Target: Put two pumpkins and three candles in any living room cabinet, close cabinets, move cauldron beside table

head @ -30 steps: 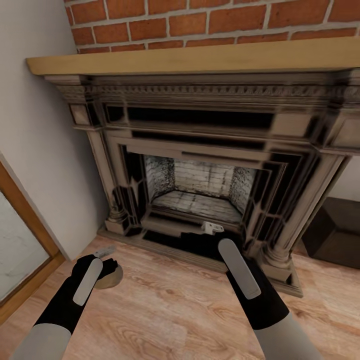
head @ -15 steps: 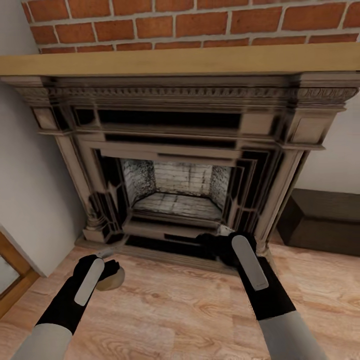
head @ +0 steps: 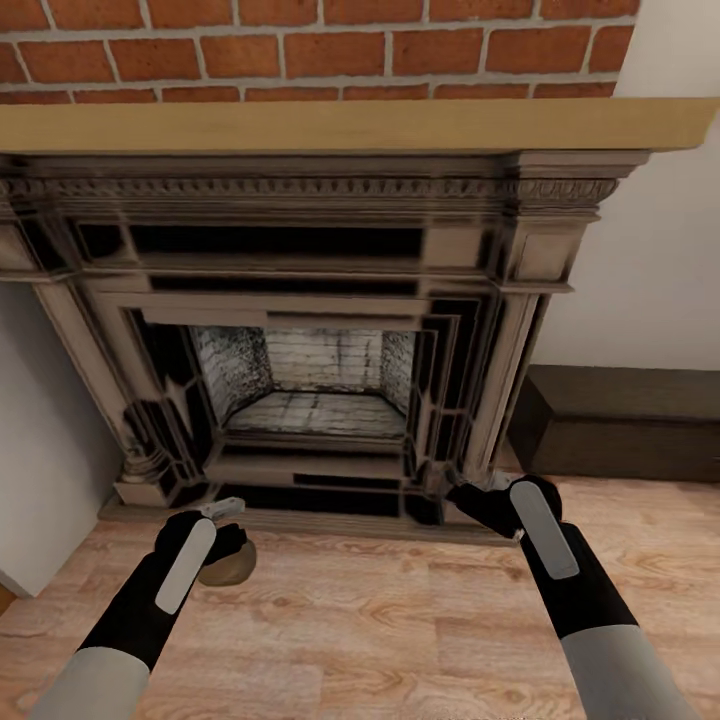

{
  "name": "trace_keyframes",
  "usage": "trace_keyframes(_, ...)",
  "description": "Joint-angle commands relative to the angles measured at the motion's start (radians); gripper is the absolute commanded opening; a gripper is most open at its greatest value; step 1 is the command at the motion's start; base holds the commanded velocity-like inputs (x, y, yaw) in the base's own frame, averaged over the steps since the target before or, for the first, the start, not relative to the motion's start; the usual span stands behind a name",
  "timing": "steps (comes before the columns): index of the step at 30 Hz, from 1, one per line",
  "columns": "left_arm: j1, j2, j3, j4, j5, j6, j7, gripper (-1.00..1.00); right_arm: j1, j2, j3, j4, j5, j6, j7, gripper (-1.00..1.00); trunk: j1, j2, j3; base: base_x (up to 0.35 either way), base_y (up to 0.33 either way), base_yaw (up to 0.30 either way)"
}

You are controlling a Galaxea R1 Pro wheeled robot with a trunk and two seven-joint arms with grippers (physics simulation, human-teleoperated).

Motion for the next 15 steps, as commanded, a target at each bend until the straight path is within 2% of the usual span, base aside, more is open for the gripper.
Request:
trace_keyframes(1, -0.001, -0.001, -0.014, 0.004, 0.004, 0.002, 0.011, -1.0, -0.001, -0.001, 0.0, 0.021, -0.009, -0.001, -0.008, 1.0, 0.0, -0.001, -0.001, 0.0, 0.0, -0.277)
trace_keyframes(3, -0.001, -0.003, -0.032, 0.023, 0.004, 0.002, 0.01, -1.0, 0.0, -0.002, -0.003, 0.083, -0.005, -0.027, -0.004, 1.0, 0.0, -0.001, -0.001, 0.0, 0.0, -0.277)
trace_keyframes(7, -0.001, -0.002, -0.054, 0.135, -0.002, -0.004, 0.009, -1.0, 0.002, -0.017, -0.003, 0.252, 0.01, -0.16, 0.037, 1.0, 0.0, -0.001, -0.001, 0.0, 0.0, -0.278)
trace_keyframes(9, -0.001, -0.003, -0.063, 0.178, -0.007, -0.008, 0.009, -1.0, 0.005, -0.025, -0.003, 0.31, 0.035, -0.192, 0.073, 1.0, 0.0, -0.001, -0.001, 0.0, 0.0, -0.278)
trace_keyframes(12, -0.001, 0.002, -0.109, 0.221, -0.011, -0.015, 0.009, -1.0, 0.011, -0.03, -0.004, 0.393, 0.091, -0.255, 0.139, 1.0, 0.0, -0.001, -0.002, 0.0, 0.0, -0.262)
trace_keyframes(15, -0.001, 0.001, -0.124, 0.238, -0.01, -0.017, 0.008, -1.0, 0.012, -0.03, -0.004, 0.446, 0.104, -0.297, 0.157, 1.0, 0.0, -0.001, -0.005, 0.0, 0.0, -0.246)
